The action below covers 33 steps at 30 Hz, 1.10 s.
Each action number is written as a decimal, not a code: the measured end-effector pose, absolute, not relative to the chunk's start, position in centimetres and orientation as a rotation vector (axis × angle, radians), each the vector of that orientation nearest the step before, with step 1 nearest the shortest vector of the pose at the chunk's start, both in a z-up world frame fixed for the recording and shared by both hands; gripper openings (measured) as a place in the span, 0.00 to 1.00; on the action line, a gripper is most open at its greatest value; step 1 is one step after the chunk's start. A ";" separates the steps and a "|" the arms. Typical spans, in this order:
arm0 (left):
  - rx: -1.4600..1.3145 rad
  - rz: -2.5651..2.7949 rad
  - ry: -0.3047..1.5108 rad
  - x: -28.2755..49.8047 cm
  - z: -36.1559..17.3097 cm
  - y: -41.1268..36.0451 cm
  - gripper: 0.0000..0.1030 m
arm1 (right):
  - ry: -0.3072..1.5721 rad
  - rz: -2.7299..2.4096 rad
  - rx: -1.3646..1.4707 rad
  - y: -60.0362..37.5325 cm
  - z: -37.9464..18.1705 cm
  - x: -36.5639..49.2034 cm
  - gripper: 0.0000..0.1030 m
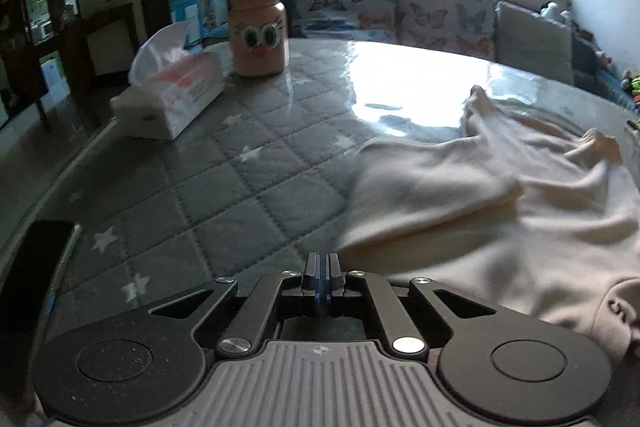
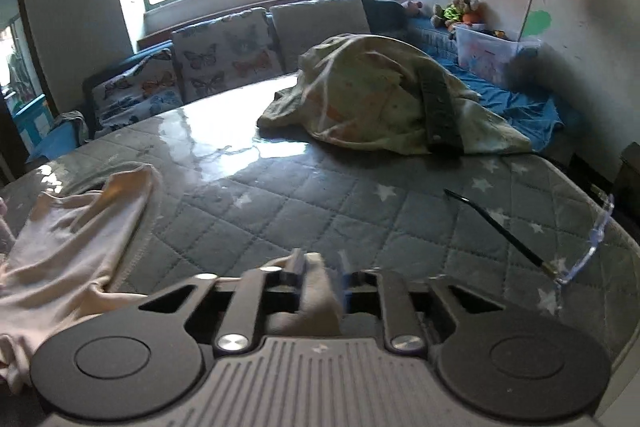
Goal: Fold clothes
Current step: 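Lift the sweatshirt with both grippers and shake it open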
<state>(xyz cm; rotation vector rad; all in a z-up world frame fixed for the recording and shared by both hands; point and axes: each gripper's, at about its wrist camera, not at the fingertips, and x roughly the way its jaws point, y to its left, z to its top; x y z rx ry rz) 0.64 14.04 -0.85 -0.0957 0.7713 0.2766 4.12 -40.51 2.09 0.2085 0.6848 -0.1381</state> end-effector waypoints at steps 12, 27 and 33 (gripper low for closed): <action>-0.045 -0.007 0.691 -0.9 2.2 8.3 0.13 | 0.767 -0.048 0.274 -39.0 0.6 6.3 0.25; 0.169 -0.500 0.662 2.6 2.4 -8.9 0.39 | 0.796 -0.075 0.225 -38.6 -1.4 8.6 0.12; 0.183 -0.597 0.675 3.9 1.6 -12.4 0.39 | 0.744 -0.078 0.202 -38.7 -1.0 8.1 0.02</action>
